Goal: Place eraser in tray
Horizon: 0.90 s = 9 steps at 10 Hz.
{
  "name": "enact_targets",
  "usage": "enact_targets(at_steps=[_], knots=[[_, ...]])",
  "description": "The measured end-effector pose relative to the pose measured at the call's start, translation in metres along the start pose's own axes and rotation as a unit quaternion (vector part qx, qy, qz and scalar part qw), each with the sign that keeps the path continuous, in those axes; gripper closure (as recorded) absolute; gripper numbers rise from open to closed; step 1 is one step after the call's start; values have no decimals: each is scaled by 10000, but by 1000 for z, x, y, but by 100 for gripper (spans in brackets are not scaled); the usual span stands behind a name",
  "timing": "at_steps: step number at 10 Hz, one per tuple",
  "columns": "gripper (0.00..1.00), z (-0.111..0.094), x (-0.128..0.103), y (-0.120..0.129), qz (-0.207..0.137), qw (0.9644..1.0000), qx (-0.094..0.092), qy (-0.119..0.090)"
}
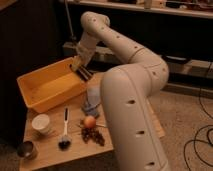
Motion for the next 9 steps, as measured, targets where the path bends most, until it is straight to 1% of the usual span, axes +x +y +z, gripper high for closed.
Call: enact_targets(at_steps=[1,2,3,4,5,6,7,8,9], knots=[[83,9,-18,2,-22,10000,-49,-63],[75,17,-32,4,-21,9999,-83,-143],[63,27,-43,4,30,9996,-104,-274],[53,34,-48,4,110,9992,-108,-381],[44,37,-47,3,198,9985,-113,-502],[32,38,-44,3,266,9978,-121,-596],[24,40,-43,3,325,9971,-138,-672],[20,43,-43,5,363,9966,-169,-720],[20,48,-46,8,394,9959,-266,-770]])
